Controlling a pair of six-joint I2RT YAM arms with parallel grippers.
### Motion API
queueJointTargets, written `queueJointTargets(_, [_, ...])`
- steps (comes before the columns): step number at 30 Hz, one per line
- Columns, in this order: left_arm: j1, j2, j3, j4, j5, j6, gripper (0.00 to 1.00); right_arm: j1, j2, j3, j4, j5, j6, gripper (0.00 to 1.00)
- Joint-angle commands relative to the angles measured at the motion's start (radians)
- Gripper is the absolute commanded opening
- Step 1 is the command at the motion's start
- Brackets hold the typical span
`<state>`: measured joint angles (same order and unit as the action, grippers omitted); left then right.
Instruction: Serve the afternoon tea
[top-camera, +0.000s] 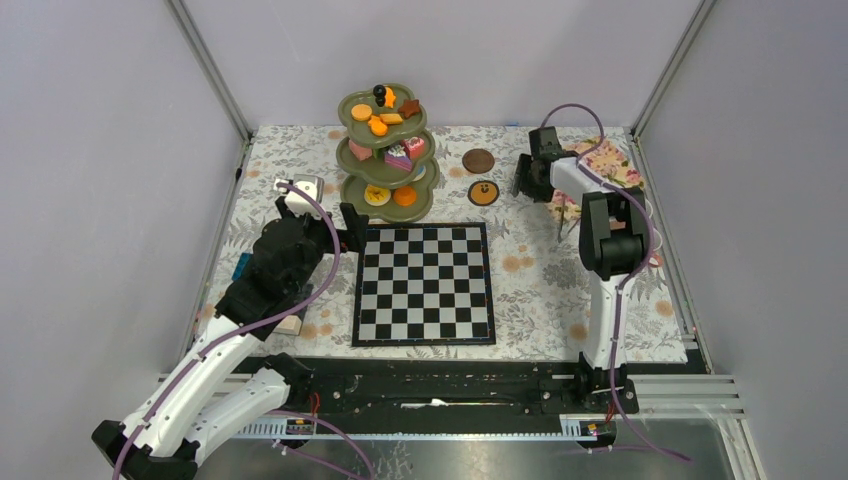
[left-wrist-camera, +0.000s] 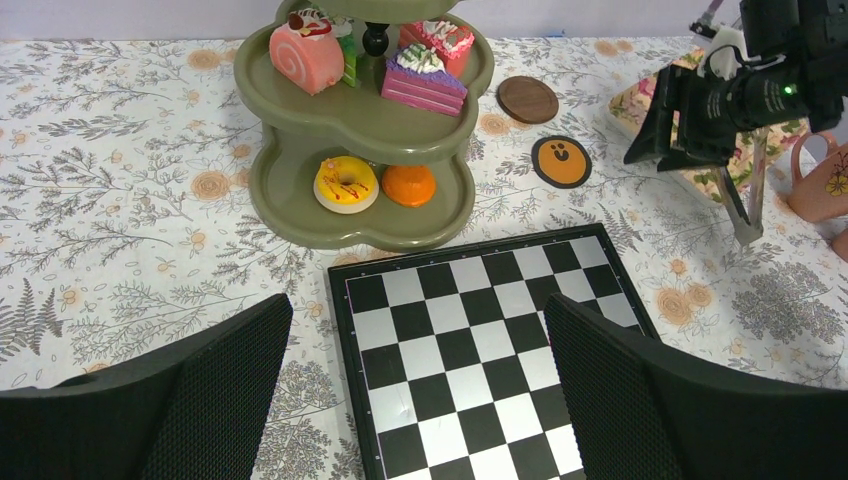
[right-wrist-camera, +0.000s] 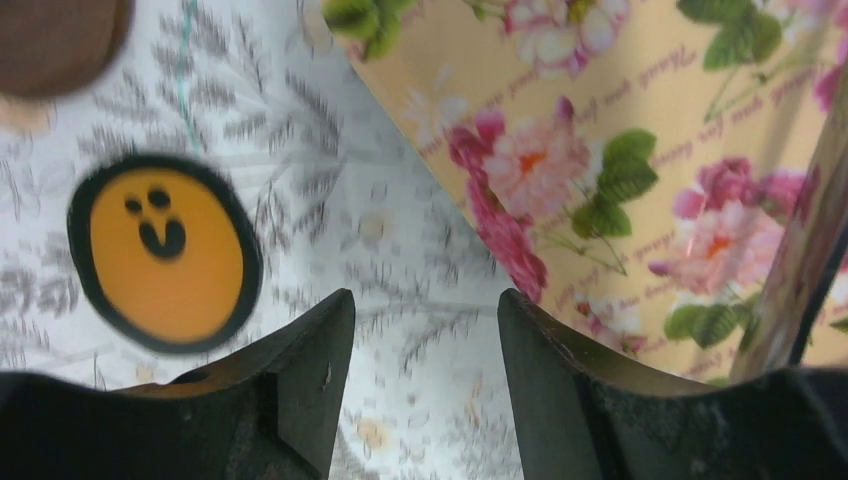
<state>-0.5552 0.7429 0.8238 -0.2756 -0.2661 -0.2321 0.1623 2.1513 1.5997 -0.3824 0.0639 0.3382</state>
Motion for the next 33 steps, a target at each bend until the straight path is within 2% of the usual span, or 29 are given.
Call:
queueJointTargets(1, [-0.003, 0.002, -0.002, 0.043, 0.015, 0.010, 0.99, -0.010, 0.089, 0.178, -0.062, 0.088, -0.054, 0.62])
queueJointTargets(5, [-0.002, -0.002, -0.004, 0.042, 0.012, 0.010, 0.99, 0.001, 0.089, 0.245, -0.101, 0.026, -0.027, 0.62])
queueJointTargets(9, [-0.002, 0.002, -0.002, 0.046, 0.014, 0.010, 0.99, 0.063, 0.044, 0.201, -0.011, -0.002, -0.017, 0.61])
queueJointTargets(13, [-0.003, 0.010, 0.000, 0.046, 0.022, 0.009, 0.99, 0.101, 0.123, 0.302, -0.041, -0.058, -0.004, 0.57])
queueJointTargets(17, [-0.002, 0.005, -0.002, 0.041, 0.014, 0.010, 0.99, 0.127, 0.209, 0.451, -0.092, 0.029, -0.035, 0.57])
queueJointTargets(27, [-0.002, 0.008, -0.003, 0.042, 0.014, 0.010, 0.99, 0.181, 0.462, 0.840, -0.281, 0.106, -0.153, 0.74])
queueJointTargets(33, [-0.002, 0.003, -0.005, 0.039, 0.009, 0.010, 0.99, 0.200, 0.487, 0.804, -0.289, 0.185, -0.174, 0.75])
